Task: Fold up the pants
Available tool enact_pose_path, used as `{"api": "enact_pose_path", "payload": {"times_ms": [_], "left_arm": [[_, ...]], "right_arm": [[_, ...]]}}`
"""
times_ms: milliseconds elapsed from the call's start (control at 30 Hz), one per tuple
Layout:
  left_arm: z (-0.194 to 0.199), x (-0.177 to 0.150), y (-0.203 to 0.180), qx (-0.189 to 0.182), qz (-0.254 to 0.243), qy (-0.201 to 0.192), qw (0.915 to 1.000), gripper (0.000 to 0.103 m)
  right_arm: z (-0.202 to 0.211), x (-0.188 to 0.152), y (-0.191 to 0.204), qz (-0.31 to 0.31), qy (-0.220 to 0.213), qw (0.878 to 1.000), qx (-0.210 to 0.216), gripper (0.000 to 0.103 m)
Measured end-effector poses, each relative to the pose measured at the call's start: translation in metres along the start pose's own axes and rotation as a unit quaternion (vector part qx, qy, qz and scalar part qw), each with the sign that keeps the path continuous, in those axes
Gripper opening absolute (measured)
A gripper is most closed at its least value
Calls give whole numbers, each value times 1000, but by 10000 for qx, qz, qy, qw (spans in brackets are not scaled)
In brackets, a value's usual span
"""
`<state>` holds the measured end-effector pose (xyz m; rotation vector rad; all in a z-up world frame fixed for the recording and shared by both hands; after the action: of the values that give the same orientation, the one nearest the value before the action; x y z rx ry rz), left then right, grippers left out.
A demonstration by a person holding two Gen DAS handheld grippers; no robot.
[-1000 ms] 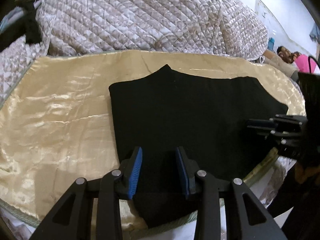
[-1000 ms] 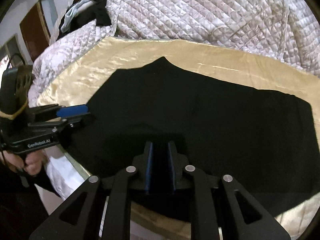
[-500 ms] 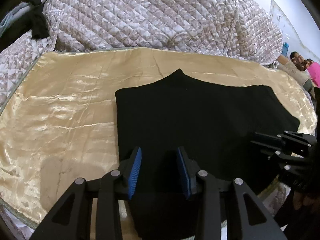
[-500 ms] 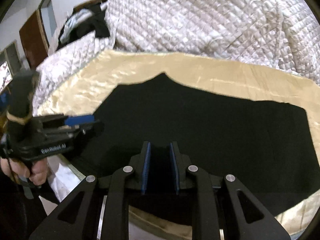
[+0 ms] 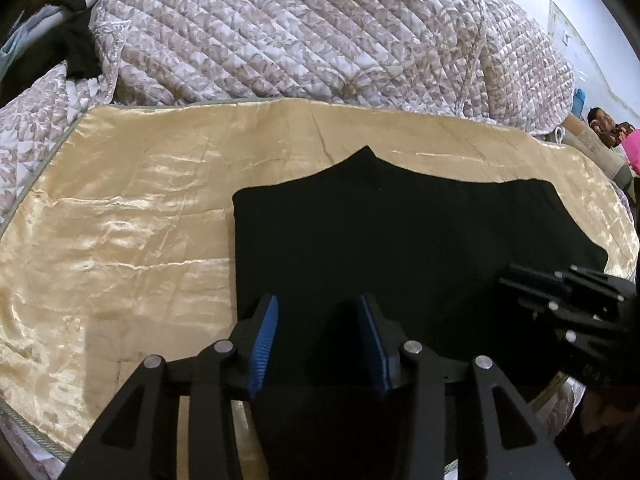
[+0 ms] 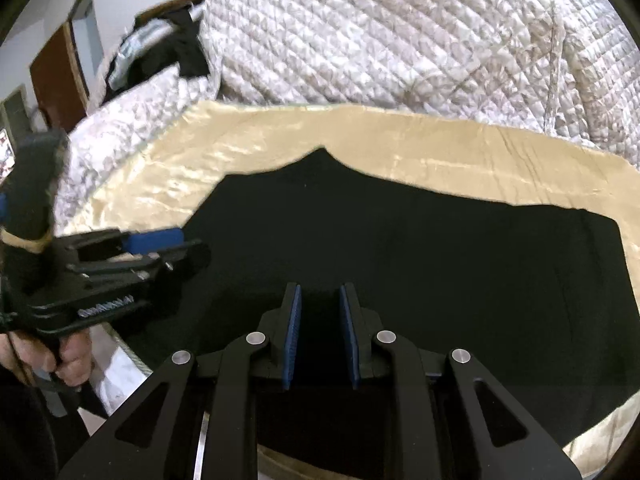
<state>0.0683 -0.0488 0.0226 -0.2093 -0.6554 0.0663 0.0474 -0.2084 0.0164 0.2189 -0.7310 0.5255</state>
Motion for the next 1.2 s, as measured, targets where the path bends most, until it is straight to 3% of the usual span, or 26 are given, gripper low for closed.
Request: {"api": "enact_pose_path", "payload": {"times_ms": [233,467,600,700,800,867,900,1000,1200], "left_arm": [[6,-4,-2,-30,-55,-52,10000,46],[9,-15,-16,-296,-237,-6,9993,46],[11,-21,-28,-427,-458,0,9980,46],[11,-21,-29,-446,-472,-9,9979,46],[10,-20,-27,-450,-416,-9,9981,46],[10,-20,-27,-434,-416,-15,9982,46],[10,-21,-27,-433,-418,-16,9982,46],[10,-21,-27,-433,-418,-15,9982,46],[11,-21,-26,-428,-407,-17,9983,46]], "right_arm": [[3,-1,-9,-184,-42,9997,-130,20],[13,-13,-32,-520,-1,9980,-368,20],[26,-20,-51,-847,-116,9947,-569,49],[39,-27,-77,-1243,-194,9885,-844,49],[50,-30,-94,-1645,-386,9832,-689,49],[57,-30,-100,-1709,-454,9804,-865,49],[63,-31,-105,-1704,-461,9780,-1112,49],[78,-37,-123,-2055,-633,9684,-1266,50],[122,-67,-175,-3160,-980,9242,-1907,52]]}}
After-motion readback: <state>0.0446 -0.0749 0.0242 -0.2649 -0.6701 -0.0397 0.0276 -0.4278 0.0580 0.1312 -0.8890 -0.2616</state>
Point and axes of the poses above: each gripper's, at about its wrist camera, not at the fingertips, and z roughly against the way its jaws point, y to its left, x to its top, the point moved 6 cm from there along -z, roughly the way its jaws point, and after that the axes turned 12 degrees about z, right-handed, at the moved point
